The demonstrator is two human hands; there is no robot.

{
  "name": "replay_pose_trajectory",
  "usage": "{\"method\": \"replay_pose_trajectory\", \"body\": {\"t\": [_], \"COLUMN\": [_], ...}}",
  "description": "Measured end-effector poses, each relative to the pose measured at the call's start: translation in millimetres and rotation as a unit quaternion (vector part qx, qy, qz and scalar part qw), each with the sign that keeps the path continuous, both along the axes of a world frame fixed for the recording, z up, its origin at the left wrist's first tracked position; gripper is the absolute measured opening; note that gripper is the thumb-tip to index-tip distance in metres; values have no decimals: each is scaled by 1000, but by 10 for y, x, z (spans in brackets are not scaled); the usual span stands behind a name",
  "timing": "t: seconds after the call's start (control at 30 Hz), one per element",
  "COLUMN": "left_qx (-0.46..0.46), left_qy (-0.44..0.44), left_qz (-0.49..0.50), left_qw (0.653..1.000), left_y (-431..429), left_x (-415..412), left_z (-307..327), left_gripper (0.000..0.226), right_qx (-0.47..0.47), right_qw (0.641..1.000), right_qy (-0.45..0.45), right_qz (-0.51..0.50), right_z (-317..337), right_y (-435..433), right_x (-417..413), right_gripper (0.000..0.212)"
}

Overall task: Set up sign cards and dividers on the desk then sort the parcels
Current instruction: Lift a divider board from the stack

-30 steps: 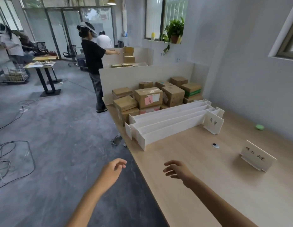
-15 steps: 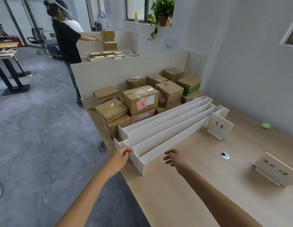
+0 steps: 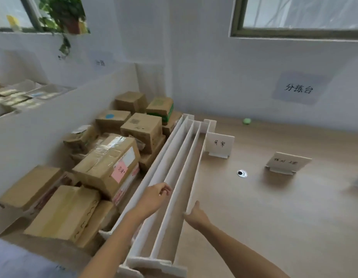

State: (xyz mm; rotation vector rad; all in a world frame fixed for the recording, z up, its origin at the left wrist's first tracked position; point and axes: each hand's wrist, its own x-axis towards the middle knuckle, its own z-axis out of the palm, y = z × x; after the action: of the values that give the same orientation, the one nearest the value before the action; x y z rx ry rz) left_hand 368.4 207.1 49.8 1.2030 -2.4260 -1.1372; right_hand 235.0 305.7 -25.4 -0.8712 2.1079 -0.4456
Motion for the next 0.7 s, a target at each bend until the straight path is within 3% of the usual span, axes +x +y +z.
{"method": "replay_pose_trajectory", "body": {"t": [0.17,0.37,0.47,0.7], "left_qx": [30,49,49,28], "left_qy": [-5,-19,-14,22], "left_qz": [-64,-110,-122,-154], "left_qw": [998,993,991,988], "left_y": [-349,-616,-732,-714], "left_x": [42,135,55,-330], "left_z": [-130,-347,-309,-125], "left_gripper": [29,31,31,26], "right_qx": [36,-25,-14,-40], "right_qw": [998,984,965,943], "right_qy": [56,158,255,314], "right_qz": [-19,-79,-62,-107], "right_z": [-135,-25,130,464], "right_y": [-136,-195,-282,-292], "right_x": [273,478,433,349], "right_gripper": [83,63,67,73]}}
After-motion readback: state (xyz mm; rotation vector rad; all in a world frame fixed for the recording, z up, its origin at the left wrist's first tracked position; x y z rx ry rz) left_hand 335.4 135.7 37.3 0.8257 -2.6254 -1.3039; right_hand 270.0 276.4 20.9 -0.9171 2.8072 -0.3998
